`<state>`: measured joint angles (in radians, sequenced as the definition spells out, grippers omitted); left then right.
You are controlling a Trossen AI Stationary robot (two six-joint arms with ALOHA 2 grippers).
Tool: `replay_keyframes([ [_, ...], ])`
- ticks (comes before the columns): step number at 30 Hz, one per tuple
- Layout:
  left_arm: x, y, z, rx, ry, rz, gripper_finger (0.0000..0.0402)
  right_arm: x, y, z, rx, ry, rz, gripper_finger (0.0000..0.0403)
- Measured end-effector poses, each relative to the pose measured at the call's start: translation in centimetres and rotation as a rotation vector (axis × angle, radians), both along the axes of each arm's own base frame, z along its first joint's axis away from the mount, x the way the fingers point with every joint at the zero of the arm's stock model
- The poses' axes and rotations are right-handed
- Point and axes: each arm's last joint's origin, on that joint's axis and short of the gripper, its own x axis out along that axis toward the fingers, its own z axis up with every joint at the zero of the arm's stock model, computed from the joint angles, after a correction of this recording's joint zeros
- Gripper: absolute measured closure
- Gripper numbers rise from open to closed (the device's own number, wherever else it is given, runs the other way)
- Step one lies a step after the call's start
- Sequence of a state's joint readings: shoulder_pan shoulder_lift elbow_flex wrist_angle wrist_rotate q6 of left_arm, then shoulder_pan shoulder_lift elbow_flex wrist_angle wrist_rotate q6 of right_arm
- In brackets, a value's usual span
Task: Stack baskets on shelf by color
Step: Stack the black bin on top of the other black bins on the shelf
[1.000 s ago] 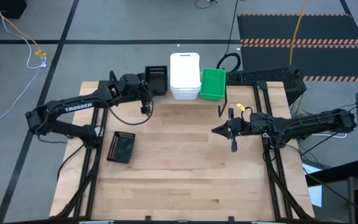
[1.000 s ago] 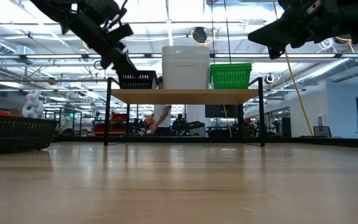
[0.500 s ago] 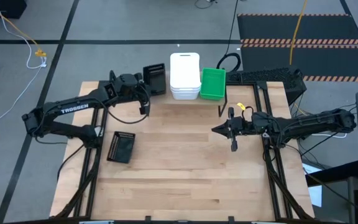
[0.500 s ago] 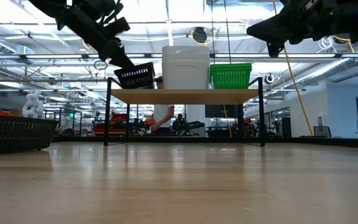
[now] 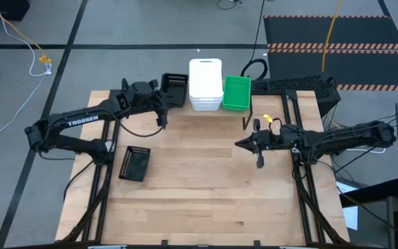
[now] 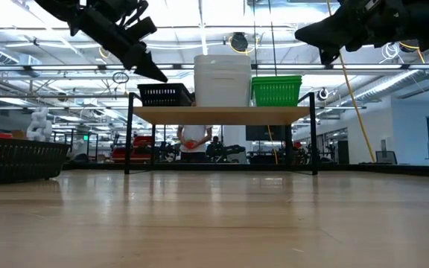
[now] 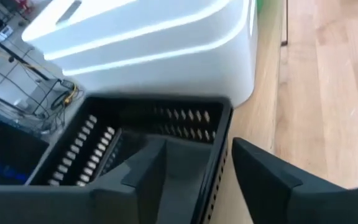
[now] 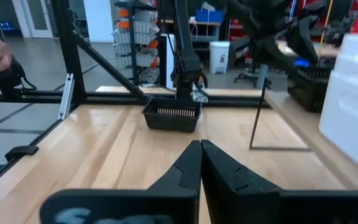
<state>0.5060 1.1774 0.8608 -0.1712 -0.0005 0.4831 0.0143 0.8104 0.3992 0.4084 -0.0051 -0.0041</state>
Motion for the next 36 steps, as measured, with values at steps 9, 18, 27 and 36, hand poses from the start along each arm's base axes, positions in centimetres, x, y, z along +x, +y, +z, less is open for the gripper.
replay_keyframes([
  [9, -1.1, -3.1, 5.1, 0.060, -0.130, 0.027, 0.0173, 5.1, 0.1, 0.3, -0.103, 0.055, 0.019, 0.0378],
  [18, -6.2, -7.3, 7.2, -0.177, -0.245, 0.137, 0.0205, 16.3, 0.6, 1.6, -0.252, 0.191, 0.156, 0.0290],
  [27, -8.4, -9.5, 0.5, -0.410, -0.209, 0.283, 0.0265, 25.6, 1.3, 0.8, -0.323, 0.163, 0.319, 0.0282],
  [36, -9.3, -9.7, -1.5, -0.350, -0.242, 0.458, 0.0295, 32.9, 4.3, -2.9, -0.327, 0.152, 0.381, 0.0285],
])
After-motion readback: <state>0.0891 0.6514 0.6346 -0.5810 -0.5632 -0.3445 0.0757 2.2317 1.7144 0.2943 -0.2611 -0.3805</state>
